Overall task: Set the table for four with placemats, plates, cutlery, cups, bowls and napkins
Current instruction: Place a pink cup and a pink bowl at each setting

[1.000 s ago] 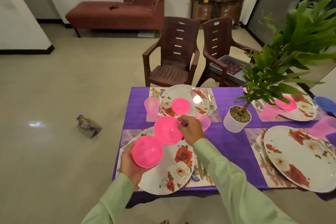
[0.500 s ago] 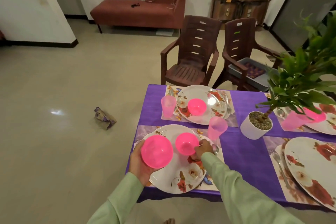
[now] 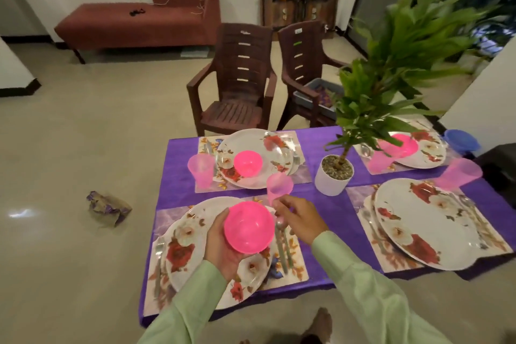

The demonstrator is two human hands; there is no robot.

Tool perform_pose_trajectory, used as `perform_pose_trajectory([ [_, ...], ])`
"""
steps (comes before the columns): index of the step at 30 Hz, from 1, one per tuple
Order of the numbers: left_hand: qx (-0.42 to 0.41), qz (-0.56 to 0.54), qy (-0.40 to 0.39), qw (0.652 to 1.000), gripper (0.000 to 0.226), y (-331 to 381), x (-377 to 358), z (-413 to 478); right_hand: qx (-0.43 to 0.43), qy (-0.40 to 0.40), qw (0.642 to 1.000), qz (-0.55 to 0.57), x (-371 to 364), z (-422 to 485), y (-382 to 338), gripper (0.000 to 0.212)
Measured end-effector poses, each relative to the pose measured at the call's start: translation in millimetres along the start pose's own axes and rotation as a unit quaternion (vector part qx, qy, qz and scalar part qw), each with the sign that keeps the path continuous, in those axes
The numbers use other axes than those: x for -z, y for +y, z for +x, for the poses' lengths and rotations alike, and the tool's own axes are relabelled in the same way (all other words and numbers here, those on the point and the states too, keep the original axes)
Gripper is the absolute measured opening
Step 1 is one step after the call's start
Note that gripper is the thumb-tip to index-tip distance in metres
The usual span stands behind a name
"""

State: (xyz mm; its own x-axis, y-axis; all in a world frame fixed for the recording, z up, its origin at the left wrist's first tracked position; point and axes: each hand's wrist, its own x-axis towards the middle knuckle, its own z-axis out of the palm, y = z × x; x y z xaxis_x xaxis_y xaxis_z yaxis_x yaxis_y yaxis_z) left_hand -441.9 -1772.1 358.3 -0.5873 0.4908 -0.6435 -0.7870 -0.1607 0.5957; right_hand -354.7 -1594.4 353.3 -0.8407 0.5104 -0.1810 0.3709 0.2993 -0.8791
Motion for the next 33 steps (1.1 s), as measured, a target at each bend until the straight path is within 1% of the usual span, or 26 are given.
perform_pose_trajectory([
  [2,0.003,0.014,-0.012,1.000,0.040,-12.7,-35.3,3.4,0.007,-0.021,0.999,-0.023,27.5,-1.9,6.4,0.034],
  [4,0.010,0.016,-0.024,1.000,0.036,-25.5,-70.5,6.9,0.022,-0.030,0.997,-0.074,53.4,-0.9,13.3,0.038],
  [5,0.014,0.012,-0.029,0.999,0.035,-34.5,-89.5,10.6,0.031,-0.028,0.994,-0.100,70.0,1.2,19.5,0.033],
  [7,0.017,0.006,-0.040,0.999,0.036,-54.3,-126.4,18.6,0.043,-0.019,0.992,-0.115,103.6,6.4,37.0,0.013],
  [8,0.013,0.009,-0.045,0.999,0.035,-64.4,-143.8,23.0,0.054,-0.008,0.992,-0.112,121.1,9.0,45.5,0.010],
  [11,-0.002,0.033,-0.046,0.998,0.030,-98.0,-196.2,36.2,0.066,0.022,0.992,-0.109,179.3,11.0,66.2,0.016],
  [13,0.004,0.040,-0.052,0.998,0.035,-121.5,-235.0,40.6,0.059,0.025,0.991,-0.114,222.7,6.6,80.4,0.019],
  [14,0.006,0.044,-0.064,0.997,0.040,-130.1,-249.8,43.3,0.046,0.022,0.993,-0.103,240.2,5.5,86.4,0.019],
  [16,0.011,0.050,-0.081,0.995,0.049,-149.5,-281.6,52.6,0.010,0.035,0.998,-0.046,283.7,4.6,105.7,0.021],
  [19,0.025,0.063,-0.086,0.994,0.060,-171.0,-313.1,65.4,-0.048,0.104,0.993,0.036,341.4,9.7,141.9,0.018],
  [21,0.032,0.072,-0.082,0.994,0.064,-183.0,-327.5,71.2,-0.089,0.157,0.981,0.077,371.0,12.4,169.0,0.020],
  [23,0.034,0.075,-0.080,0.993,0.063,-191.9,-336.9,76.6,-0.140,0.207,0.963,0.101,390.3,14.5,197.5,0.024],
  [26,0.040,0.078,-0.078,0.993,0.063,-198.7,-345.0,83.3,-0.225,0.245,0.933,0.137,398.4,18.5,241.4,0.022],
  [29,0.040,0.080,-0.072,0.993,0.062,-202.7,-348.5,89.4,-0.303,0.239,0.906,0.176,390.1,23.9,283.1,0.030],
  [30,0.042,0.080,-0.072,0.993,0.062,-204.0,-348.6,92.2,-0.324,0.232,0.898,0.188,385.4,25.1,291.2,0.029],
  [33,0.056,0.080,-0.073,0.992,0.059,-207.4,-346.7,100.5,-0.381,0.218,0.879,0.185,372.5,25.0,305.0,0.011],
])
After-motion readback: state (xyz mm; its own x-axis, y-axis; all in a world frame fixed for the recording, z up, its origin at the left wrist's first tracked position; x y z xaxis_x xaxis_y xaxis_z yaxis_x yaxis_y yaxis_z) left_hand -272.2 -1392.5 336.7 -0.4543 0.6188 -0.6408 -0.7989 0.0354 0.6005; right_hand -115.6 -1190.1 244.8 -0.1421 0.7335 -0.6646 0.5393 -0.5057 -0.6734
